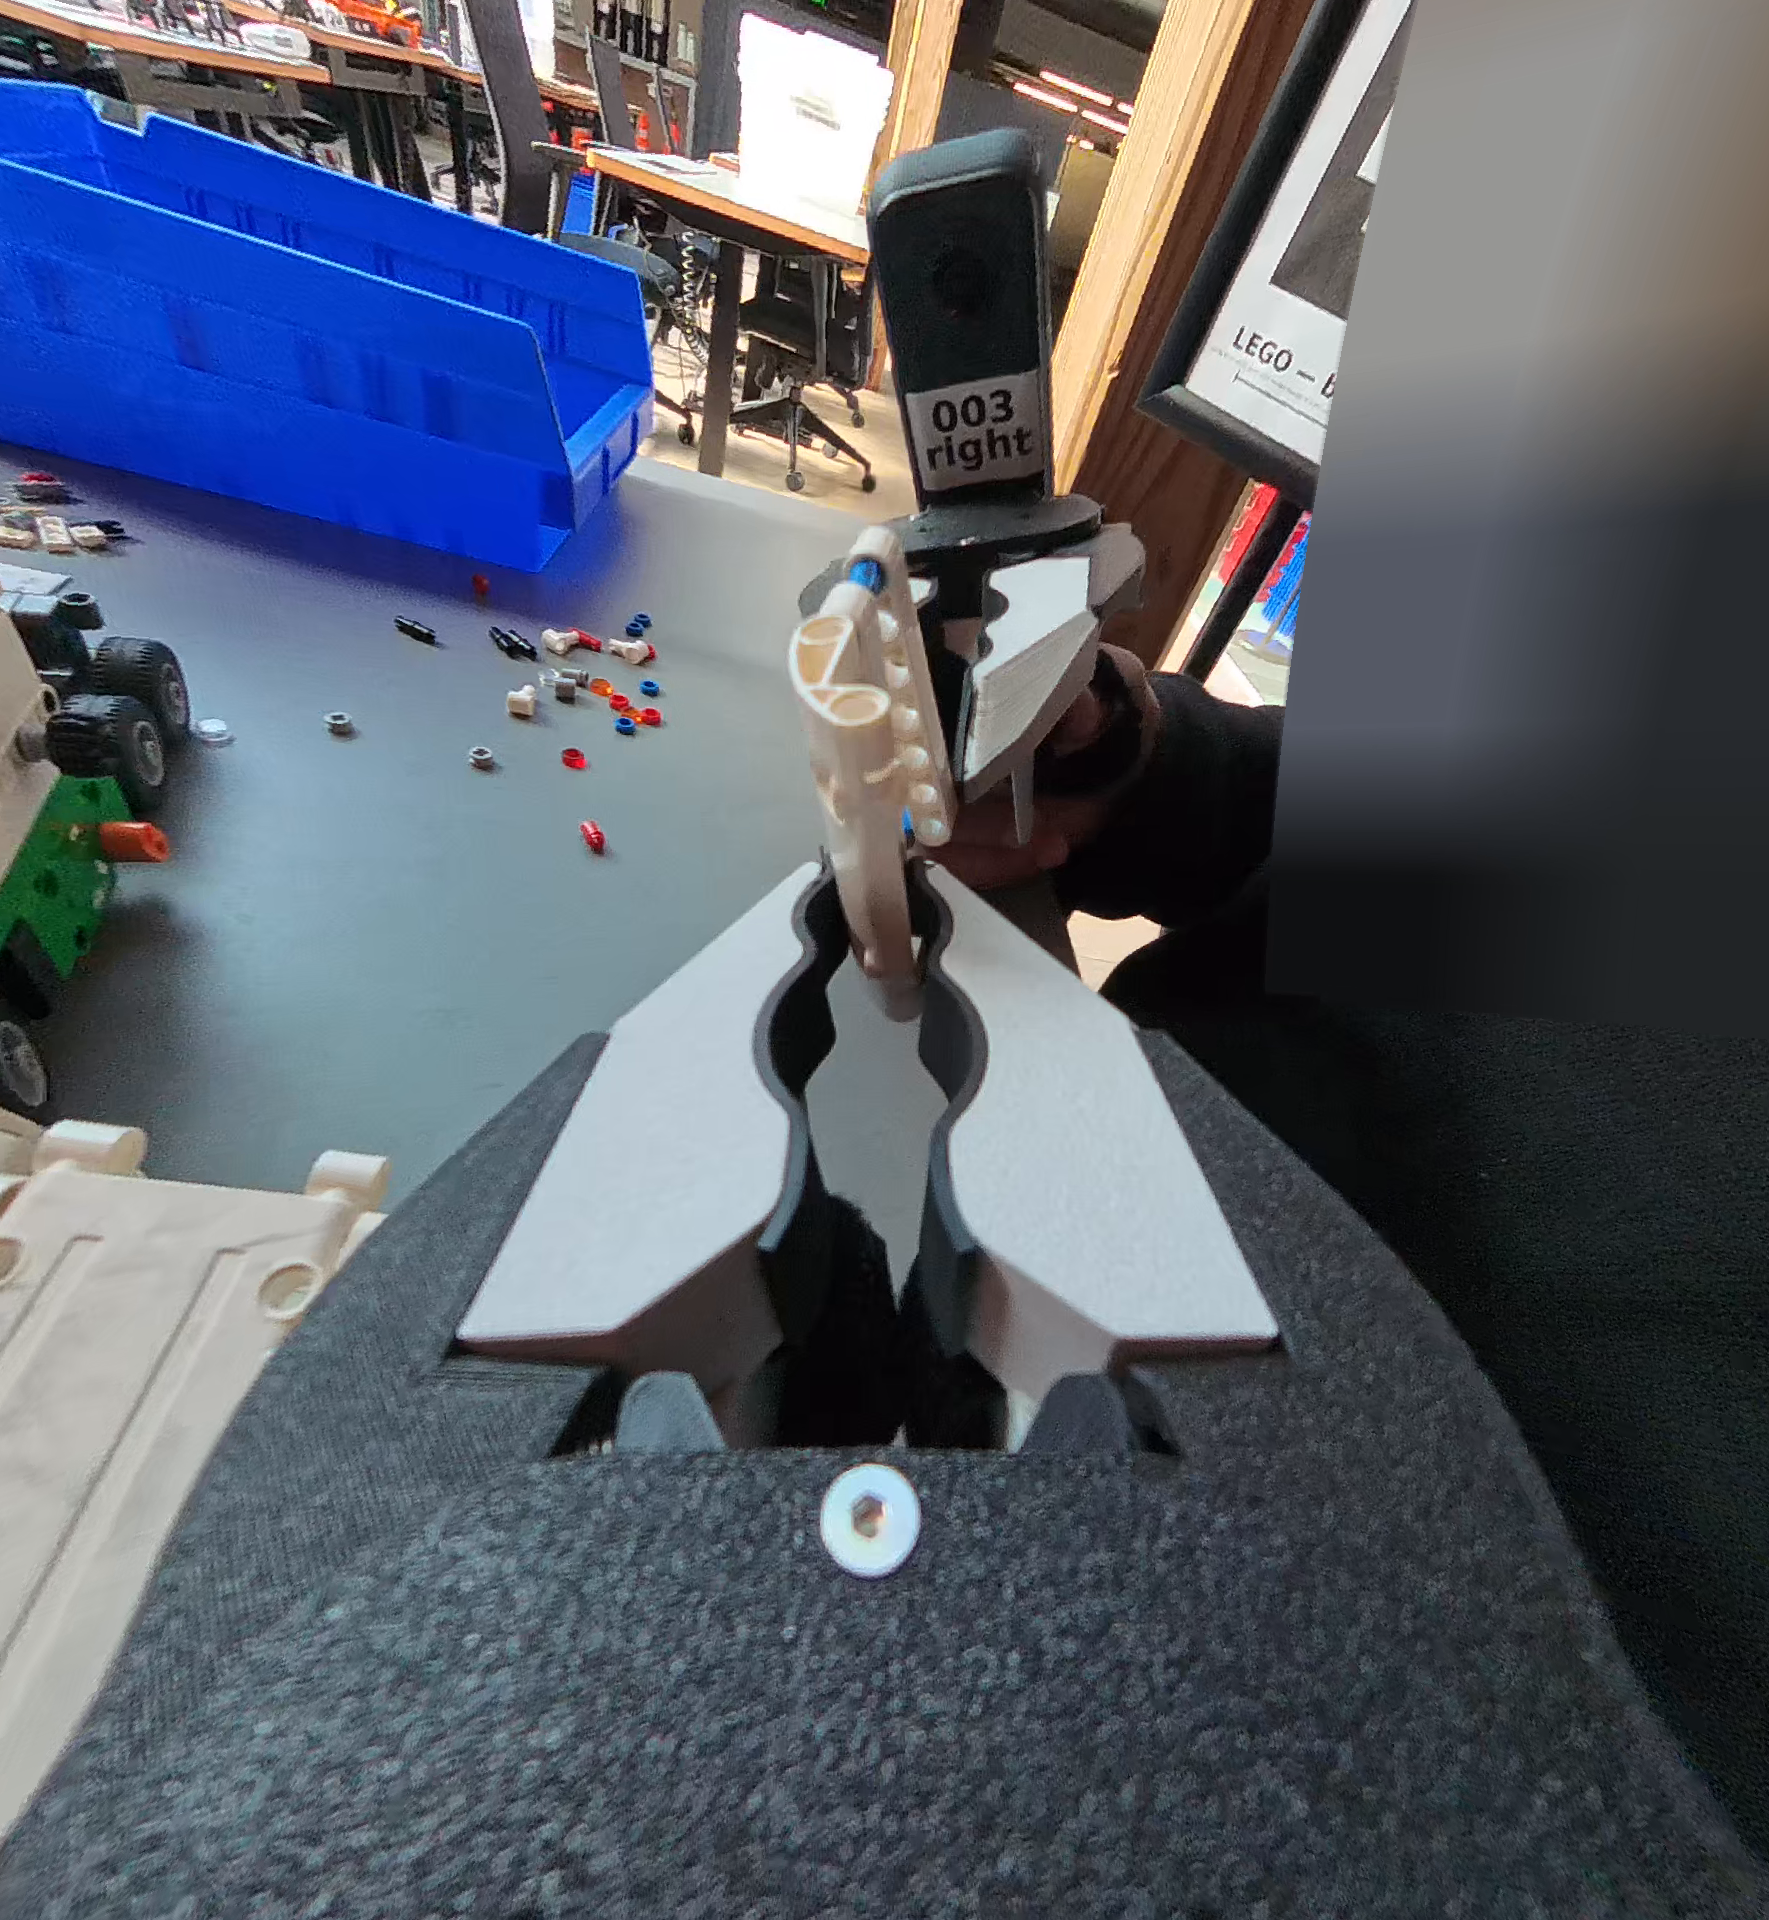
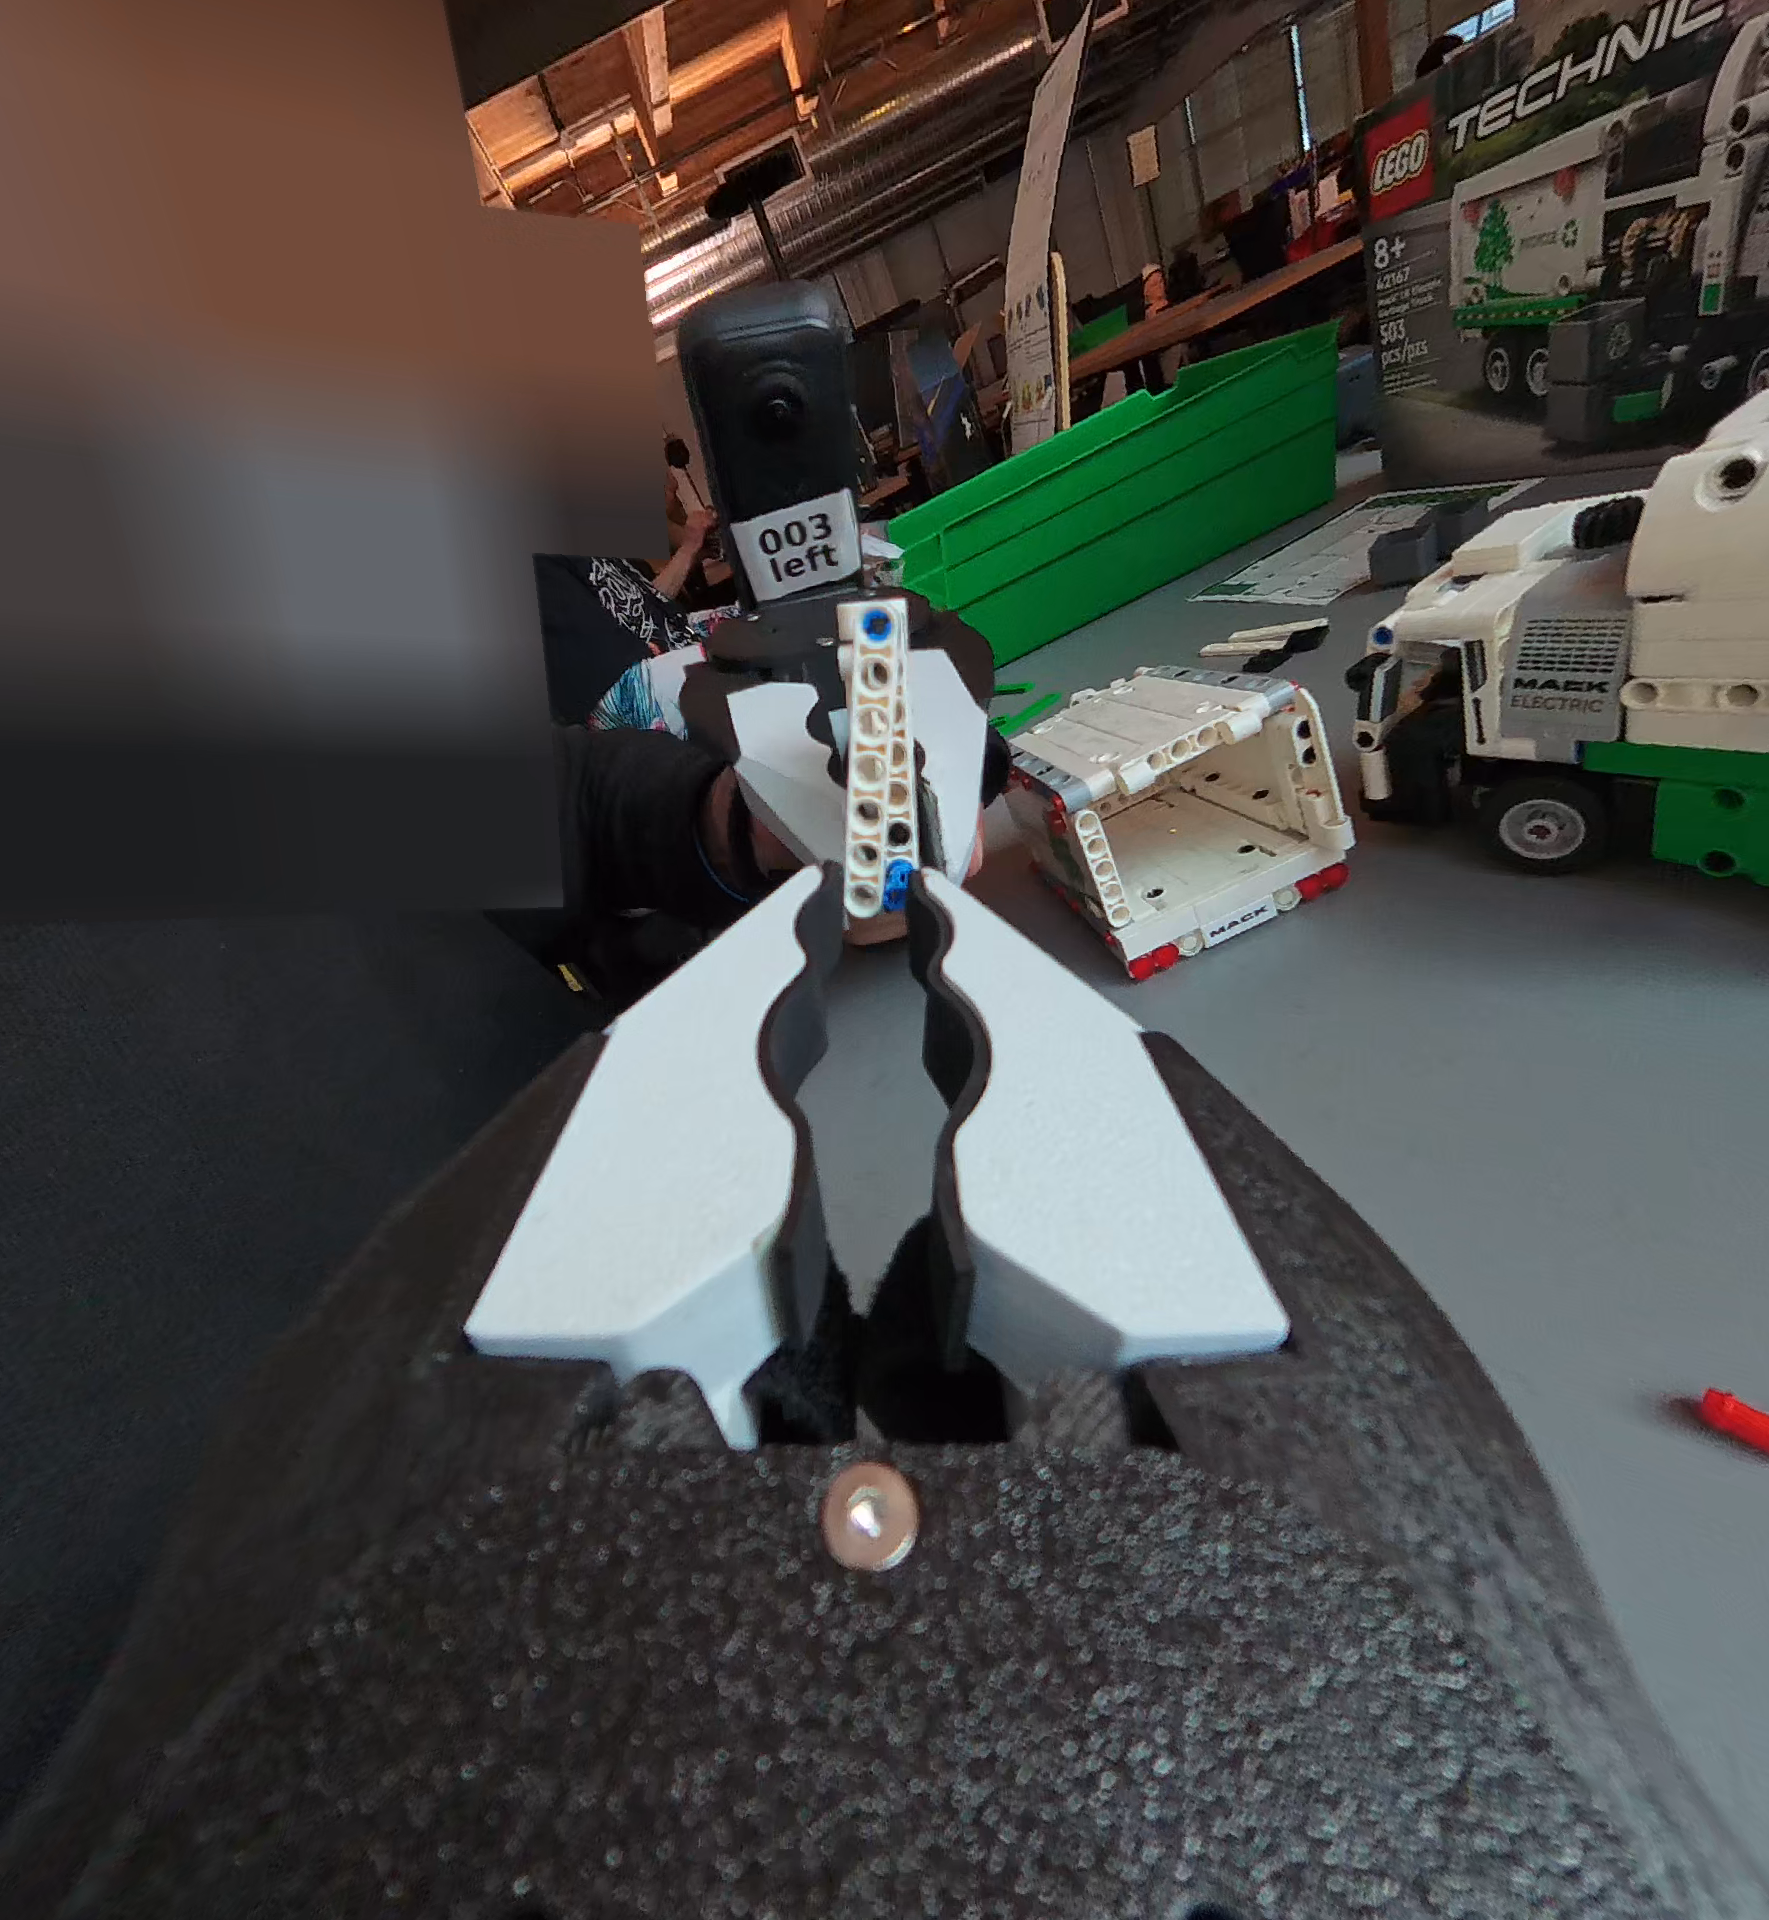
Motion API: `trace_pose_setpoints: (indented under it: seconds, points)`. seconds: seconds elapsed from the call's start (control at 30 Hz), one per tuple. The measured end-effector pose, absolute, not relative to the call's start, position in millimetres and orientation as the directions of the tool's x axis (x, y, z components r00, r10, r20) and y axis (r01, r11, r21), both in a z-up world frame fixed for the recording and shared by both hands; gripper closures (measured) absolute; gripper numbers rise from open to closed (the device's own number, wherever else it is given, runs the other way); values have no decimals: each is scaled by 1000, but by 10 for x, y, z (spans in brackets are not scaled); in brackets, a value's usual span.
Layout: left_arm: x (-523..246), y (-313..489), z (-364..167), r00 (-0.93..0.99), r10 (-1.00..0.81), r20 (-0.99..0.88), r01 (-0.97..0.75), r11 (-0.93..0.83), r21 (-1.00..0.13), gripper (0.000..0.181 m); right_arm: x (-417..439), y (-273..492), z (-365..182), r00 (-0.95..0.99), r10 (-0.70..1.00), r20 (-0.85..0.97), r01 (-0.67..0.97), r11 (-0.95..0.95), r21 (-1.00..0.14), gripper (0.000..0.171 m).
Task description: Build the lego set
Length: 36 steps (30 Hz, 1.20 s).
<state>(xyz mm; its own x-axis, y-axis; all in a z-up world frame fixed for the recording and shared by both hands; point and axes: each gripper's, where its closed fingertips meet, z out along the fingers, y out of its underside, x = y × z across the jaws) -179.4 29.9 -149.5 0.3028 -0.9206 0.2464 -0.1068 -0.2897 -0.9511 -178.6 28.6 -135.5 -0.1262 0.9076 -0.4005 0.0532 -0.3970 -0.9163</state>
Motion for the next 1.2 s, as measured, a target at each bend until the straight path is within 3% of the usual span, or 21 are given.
trace_pose_setpoints:
  seconds: [0.3, 0.5, 0.67, 1.03, 1.2]
  points:
    - [-1807, 346, -1599, 400, -914, 72, -232, -177, -956, 173, -1827, 266, -1418, -114, 930, -350, 99, -340, -935, 163]
    - [-1811, 352, -1641, 397, -911, 113, -228, -217, -949, 173, -1818, 248, -1473, -111, 927, -358, 156, -339, -928, 165]
    - [-1756, 296, -1627, 331, -910, 249, -168, -316, -934, 174, -1759, 277, -1480, -89, 974, -207, 229, -182, -956, 165]
    - [-1702, 217, -1608, 274, -915, 297, -152, -346, -926, 174, -1688, 332, -1509, -44, 991, -126, 284, -109, -953, 165]
    - [-1688, 233, -1605, 287, -918, 274, -155, -326, -932, 173, -1686, 316, -1501, -64, 981, -182, 269, -158, -950, 165]
